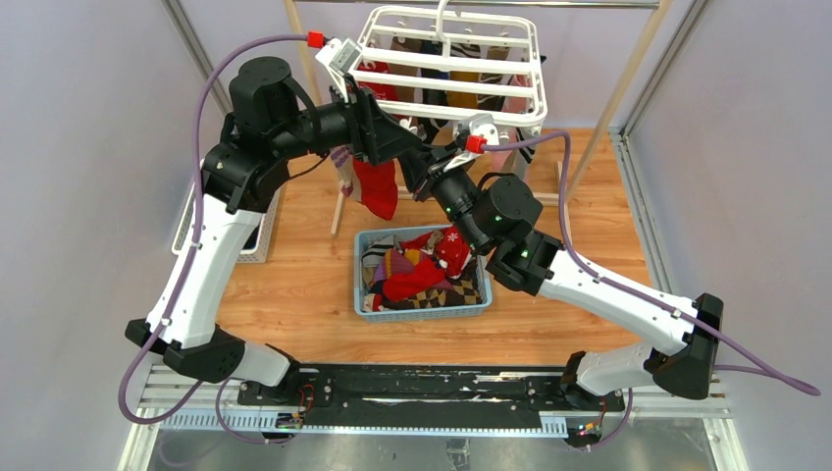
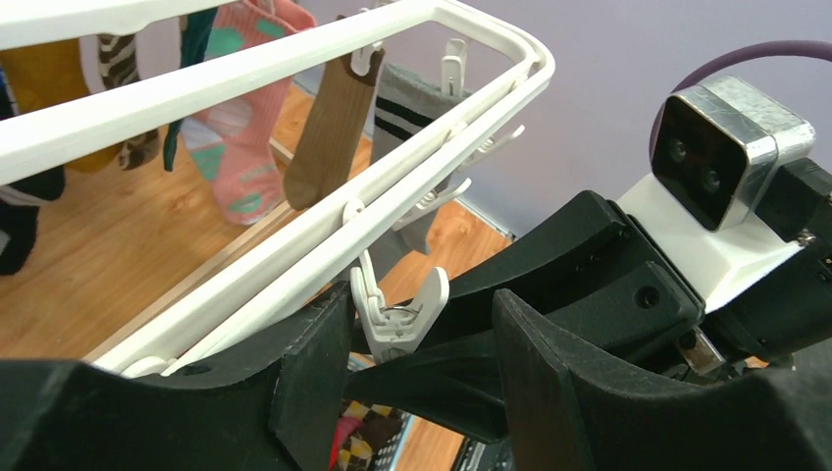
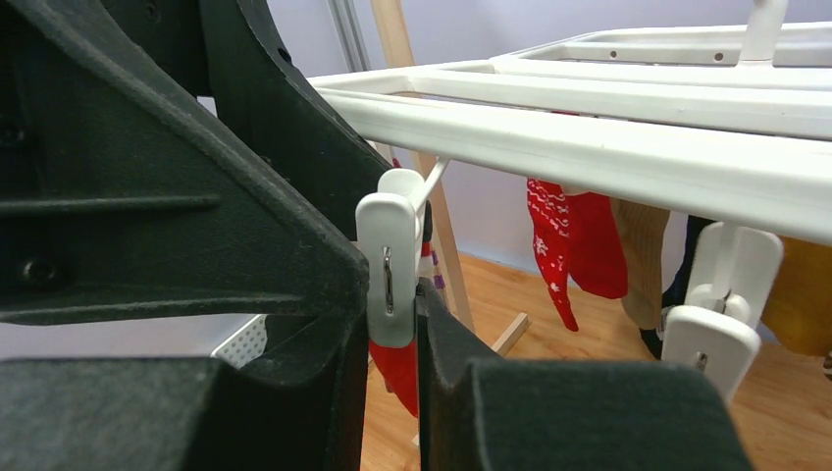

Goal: Clip the socks to the hanger
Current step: Open the clamp at the hanger.

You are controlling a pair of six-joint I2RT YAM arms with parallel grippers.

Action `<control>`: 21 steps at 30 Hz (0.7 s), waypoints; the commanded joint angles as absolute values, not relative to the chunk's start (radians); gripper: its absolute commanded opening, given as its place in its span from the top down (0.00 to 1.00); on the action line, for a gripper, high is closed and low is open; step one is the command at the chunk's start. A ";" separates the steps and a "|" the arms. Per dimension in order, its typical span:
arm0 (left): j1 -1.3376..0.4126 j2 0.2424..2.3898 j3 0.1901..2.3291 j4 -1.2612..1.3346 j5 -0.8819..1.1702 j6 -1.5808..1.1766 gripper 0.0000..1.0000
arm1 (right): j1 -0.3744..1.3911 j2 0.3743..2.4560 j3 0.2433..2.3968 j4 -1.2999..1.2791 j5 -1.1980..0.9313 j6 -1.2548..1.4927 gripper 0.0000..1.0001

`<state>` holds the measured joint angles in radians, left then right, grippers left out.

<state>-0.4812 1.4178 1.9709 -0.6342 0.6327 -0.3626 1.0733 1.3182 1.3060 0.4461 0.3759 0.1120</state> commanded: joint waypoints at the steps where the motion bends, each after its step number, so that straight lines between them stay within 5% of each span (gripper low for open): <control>1: -0.482 1.440 1.988 -0.614 0.513 -0.320 0.42 | 1.101 1.294 1.303 0.438 0.310 0.125 1.00; 12: -0.483 1.449 1.966 -0.582 0.481 -0.344 0.59 | 1.098 1.301 1.305 0.437 0.296 0.126 0.97; 21: -0.483 1.427 1.946 -0.582 0.434 -0.365 0.80 | 1.092 1.224 1.233 0.428 0.315 0.134 0.50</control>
